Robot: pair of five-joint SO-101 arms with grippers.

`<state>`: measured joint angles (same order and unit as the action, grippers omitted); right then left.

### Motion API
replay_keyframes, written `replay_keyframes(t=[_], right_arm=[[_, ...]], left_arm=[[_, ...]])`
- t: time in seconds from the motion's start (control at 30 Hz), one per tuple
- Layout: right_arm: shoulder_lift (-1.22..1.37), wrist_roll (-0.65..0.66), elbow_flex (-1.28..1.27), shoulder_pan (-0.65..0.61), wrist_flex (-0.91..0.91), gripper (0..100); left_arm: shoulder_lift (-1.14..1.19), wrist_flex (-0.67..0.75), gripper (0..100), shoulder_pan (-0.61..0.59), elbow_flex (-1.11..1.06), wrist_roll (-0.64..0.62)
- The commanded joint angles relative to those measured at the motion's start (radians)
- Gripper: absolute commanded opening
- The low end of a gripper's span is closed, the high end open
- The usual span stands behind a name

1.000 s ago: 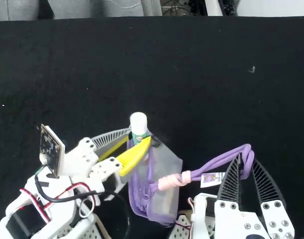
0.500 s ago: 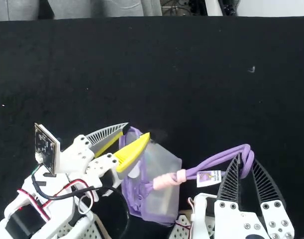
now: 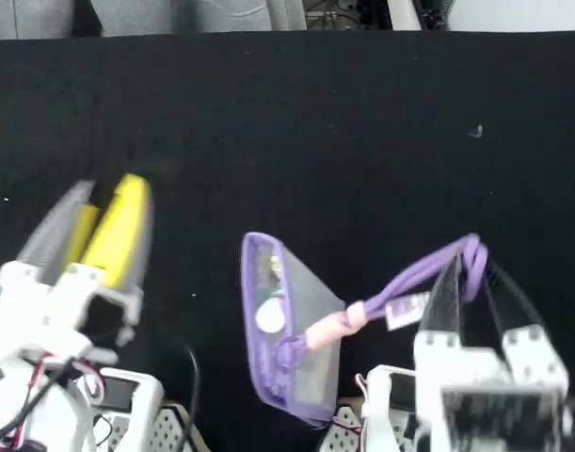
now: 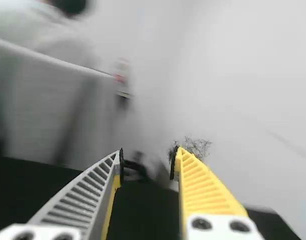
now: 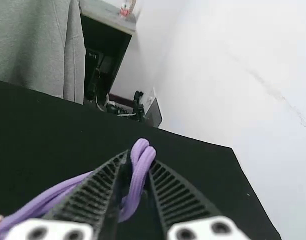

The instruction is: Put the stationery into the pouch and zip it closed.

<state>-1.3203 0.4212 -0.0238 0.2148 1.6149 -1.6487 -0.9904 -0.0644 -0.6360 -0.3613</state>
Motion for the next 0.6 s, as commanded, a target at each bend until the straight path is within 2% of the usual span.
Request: replay_keyframes(t=[0.0,0.23,0.4,0.57], right_arm=[[0.145,-0.026,0.133,0.012,-0.051,1.1],[0.361,-0.044,0.432,0.005,-0.06,1.1],[0.504,-0.044,0.588,-0.19,-0.063,1.1],[0.688,-0.043,0.754,-0.344,-0.084,1.1]], left_arm=[[0.006,-0.006,18,-0.199,-0.059,-0.031],[-0.003,0.0,18,-0.203,-0.283,-0.034],[-0.003,0.003,18,-0.202,-0.404,-0.04],[-0.003,0.135,18,-0.202,-0.581,-0.118]])
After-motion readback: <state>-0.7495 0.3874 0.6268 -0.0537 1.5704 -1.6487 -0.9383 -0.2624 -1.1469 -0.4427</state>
